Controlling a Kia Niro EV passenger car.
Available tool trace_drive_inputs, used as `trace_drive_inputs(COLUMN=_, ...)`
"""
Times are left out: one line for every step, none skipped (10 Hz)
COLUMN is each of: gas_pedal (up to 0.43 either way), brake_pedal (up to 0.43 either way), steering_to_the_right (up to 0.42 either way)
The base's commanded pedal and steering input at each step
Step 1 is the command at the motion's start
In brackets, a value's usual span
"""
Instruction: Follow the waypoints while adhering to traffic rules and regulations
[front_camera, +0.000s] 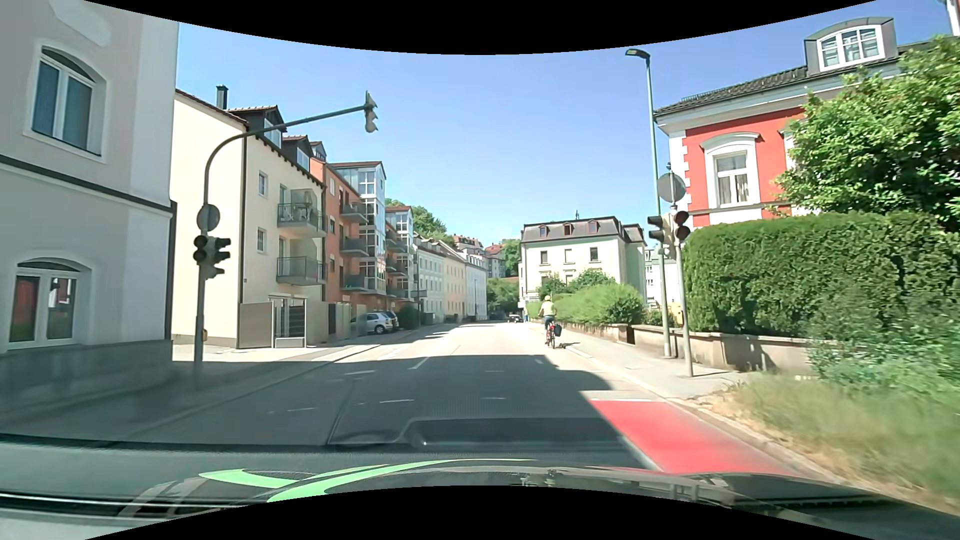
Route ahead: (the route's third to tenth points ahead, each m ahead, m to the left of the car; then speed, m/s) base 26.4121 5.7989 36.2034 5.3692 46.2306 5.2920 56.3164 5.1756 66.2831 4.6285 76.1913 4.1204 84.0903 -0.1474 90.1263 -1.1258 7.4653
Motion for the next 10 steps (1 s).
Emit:
trace_drive_inputs(gas_pedal=0.110, brake_pedal=0.000, steering_to_the_right=-0.005)
trace_drive_inputs(gas_pedal=0.110, brake_pedal=0.000, steering_to_the_right=-0.006)
trace_drive_inputs(gas_pedal=0.110, brake_pedal=0.000, steering_to_the_right=-0.006)
trace_drive_inputs(gas_pedal=0.098, brake_pedal=0.000, steering_to_the_right=-0.006)
trace_drive_inputs(gas_pedal=0.098, brake_pedal=0.000, steering_to_the_right=-0.005)
trace_drive_inputs(gas_pedal=0.098, brake_pedal=0.000, steering_to_the_right=-0.005)
trace_drive_inputs(gas_pedal=0.098, brake_pedal=0.000, steering_to_the_right=-0.005)
trace_drive_inputs(gas_pedal=0.098, brake_pedal=0.000, steering_to_the_right=-0.005)
trace_drive_inputs(gas_pedal=0.098, brake_pedal=0.000, steering_to_the_right=-0.004)
trace_drive_inputs(gas_pedal=0.110, brake_pedal=0.000, steering_to_the_right=-0.004)
